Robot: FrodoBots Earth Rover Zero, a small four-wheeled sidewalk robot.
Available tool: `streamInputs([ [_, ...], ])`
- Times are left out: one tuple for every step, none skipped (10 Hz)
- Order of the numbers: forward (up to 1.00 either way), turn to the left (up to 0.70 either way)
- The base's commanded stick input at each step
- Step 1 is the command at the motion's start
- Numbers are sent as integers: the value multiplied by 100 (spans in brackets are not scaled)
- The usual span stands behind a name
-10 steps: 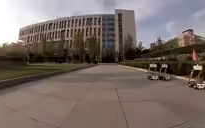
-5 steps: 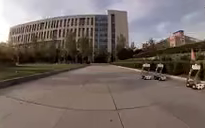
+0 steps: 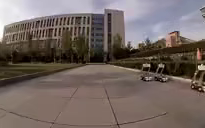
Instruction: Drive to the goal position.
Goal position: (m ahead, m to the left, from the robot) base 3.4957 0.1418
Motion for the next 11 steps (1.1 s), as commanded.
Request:
streamInputs([
  [70,-14],
  [70,-14],
  [70,-14],
  [70,-14],
  [70,-14],
  [70,-14],
  [70,-14],
  [70,-14],
  [70,-14],
  [70,-14],
  [70,-14],
])
